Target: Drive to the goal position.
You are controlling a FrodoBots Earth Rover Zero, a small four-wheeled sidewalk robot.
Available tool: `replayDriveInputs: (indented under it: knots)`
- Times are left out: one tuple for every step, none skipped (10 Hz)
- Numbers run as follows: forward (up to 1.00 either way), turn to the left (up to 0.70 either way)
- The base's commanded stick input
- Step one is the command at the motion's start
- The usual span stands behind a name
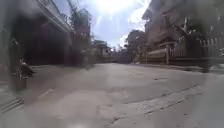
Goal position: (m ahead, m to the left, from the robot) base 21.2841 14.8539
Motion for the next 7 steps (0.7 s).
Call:
replayDriveInputs:
  knots:
    - [0.67,0.00]
    - [0.70,0.00]
    - [0.70,0.00]
    - [0.70,0.00]
    - [0.70,0.00]
    - [0.70,0.00]
    - [0.70,0.00]
